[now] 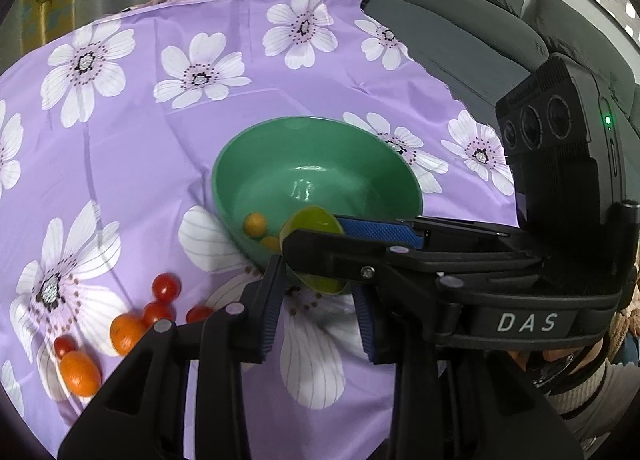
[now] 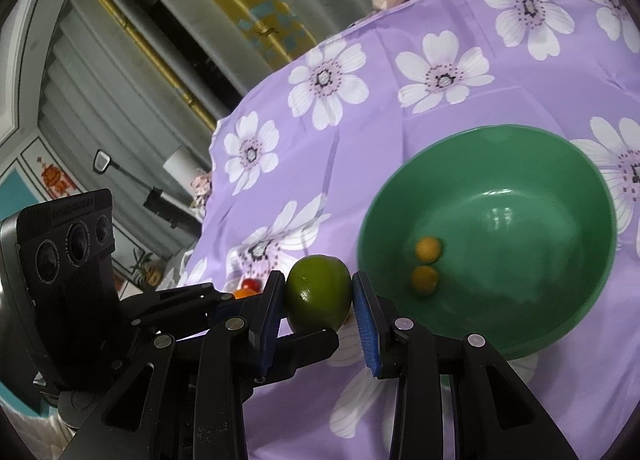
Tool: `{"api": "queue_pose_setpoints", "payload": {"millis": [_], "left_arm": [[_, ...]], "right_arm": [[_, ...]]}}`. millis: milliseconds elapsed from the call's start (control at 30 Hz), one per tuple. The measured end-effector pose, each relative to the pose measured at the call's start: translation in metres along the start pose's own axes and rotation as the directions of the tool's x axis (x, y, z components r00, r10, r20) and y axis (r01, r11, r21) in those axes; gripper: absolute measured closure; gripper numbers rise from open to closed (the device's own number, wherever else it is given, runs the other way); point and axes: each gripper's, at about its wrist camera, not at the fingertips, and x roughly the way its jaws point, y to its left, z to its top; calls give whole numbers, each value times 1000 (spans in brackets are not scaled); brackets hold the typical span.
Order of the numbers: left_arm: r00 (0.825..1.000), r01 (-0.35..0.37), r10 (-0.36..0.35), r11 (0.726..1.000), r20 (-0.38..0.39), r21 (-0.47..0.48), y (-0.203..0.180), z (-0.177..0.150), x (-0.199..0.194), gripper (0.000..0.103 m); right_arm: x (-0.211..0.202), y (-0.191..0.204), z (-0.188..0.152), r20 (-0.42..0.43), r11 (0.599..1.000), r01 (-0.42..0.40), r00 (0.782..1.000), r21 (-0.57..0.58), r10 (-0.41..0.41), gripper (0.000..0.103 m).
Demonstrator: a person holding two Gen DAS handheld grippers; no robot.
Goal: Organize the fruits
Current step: 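Carry the green lime into the green bowl and open the left gripper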
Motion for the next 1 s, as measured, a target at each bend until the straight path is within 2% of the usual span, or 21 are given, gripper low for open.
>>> {"api": "queue_pose_setpoints", "payload": {"millis": [267, 533, 833, 1000], "left_arm": [[999, 25, -25, 1000, -21, 17, -4, 17, 23, 71], [996, 51, -51, 999, -70, -5, -2, 21, 48, 71], [993, 69, -70, 998, -93, -15, -2, 21, 55, 71], [994, 48, -49, 999, -94, -20, 0, 21, 56, 71]], "right_arm": [[-4, -22, 8, 27, 999, 27, 999, 33, -28, 67], [1, -39, 9, 1, 996, 67, 998, 61, -67, 67], [1, -42, 8, -13, 993, 96, 995, 64, -96, 66], [-1, -41, 7, -13, 992, 111, 994, 59, -110, 67]]}}
